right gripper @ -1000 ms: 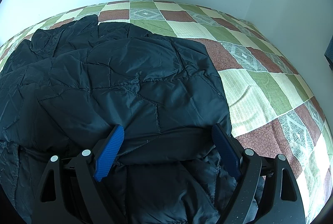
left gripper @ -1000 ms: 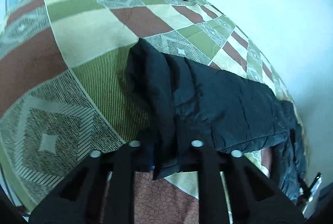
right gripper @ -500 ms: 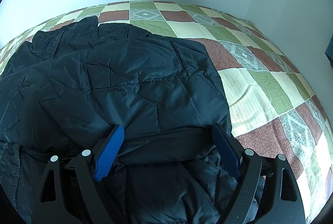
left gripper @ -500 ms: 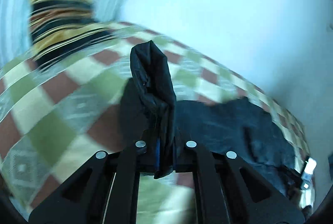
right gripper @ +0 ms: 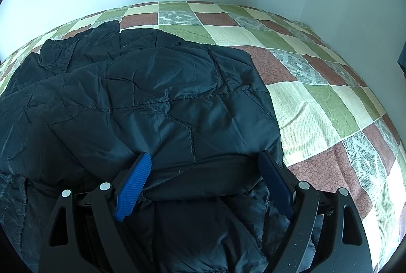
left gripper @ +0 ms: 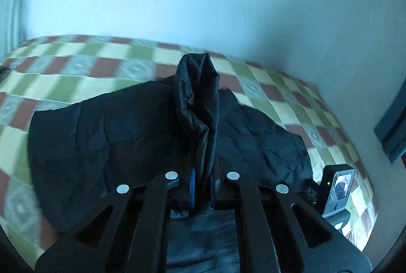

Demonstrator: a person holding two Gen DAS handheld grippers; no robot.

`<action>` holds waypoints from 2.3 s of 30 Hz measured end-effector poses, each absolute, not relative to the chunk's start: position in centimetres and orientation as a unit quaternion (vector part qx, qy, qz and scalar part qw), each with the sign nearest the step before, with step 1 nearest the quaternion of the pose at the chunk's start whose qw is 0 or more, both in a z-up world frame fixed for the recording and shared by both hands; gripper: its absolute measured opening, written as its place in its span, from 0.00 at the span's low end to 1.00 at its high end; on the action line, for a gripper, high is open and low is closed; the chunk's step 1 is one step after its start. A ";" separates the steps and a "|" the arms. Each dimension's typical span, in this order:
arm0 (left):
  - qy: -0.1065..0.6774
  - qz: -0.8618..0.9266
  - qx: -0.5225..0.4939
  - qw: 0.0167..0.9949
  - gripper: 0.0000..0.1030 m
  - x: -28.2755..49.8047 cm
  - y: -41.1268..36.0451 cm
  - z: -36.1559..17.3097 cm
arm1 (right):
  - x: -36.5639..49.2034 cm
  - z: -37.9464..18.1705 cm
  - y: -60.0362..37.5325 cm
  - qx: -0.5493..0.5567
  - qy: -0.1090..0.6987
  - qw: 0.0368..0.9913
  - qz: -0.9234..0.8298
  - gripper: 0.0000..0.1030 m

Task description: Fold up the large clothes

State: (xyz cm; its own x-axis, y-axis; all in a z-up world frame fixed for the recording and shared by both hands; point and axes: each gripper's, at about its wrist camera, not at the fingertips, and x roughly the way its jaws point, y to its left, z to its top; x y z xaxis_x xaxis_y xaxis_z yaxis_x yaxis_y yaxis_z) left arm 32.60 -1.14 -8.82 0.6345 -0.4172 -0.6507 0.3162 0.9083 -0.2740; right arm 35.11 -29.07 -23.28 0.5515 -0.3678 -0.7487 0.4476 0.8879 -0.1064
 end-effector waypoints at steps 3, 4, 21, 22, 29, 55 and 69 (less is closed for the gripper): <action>0.397 -0.216 -0.054 0.890 0.07 33.9 -4.7 -10.8 | 35.1 -23.3 -29.1 0.051 0.412 0.880 -0.231 0.82; 0.407 -0.221 -0.053 0.885 0.07 34.2 -5.8 -11.6 | 35.0 -23.3 -29.1 0.051 0.412 0.880 -0.231 0.82; 0.414 -0.281 -0.044 0.865 0.55 32.0 -12.3 -12.3 | 34.7 -23.3 -29.4 0.061 0.411 0.881 -0.225 0.83; 0.406 -0.274 -0.044 0.871 0.55 31.6 -11.1 -11.7 | 34.7 -23.2 -29.5 0.063 0.411 0.882 -0.223 0.83; 0.361 -0.123 -0.002 0.924 0.59 30.2 0.3 -10.4 | 33.9 -21.6 -30.0 0.080 0.403 0.886 -0.214 0.82; 0.381 -0.009 -0.014 0.925 0.62 34.8 11.7 -14.7 | 38.6 -18.8 -25.9 0.081 0.416 0.895 -0.141 0.08; 0.440 -0.009 0.051 0.896 0.64 40.0 8.3 -21.1 | 39.6 -23.5 -27.8 0.093 0.453 0.878 -0.120 0.10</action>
State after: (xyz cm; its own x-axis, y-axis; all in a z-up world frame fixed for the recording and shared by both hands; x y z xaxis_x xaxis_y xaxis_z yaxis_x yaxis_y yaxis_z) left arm 39.96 8.25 -21.06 0.6127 0.0282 -0.7898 0.0622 0.9945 0.0838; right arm 39.61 -27.78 -23.47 0.5607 -0.1264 -0.8183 0.2943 0.9542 0.0542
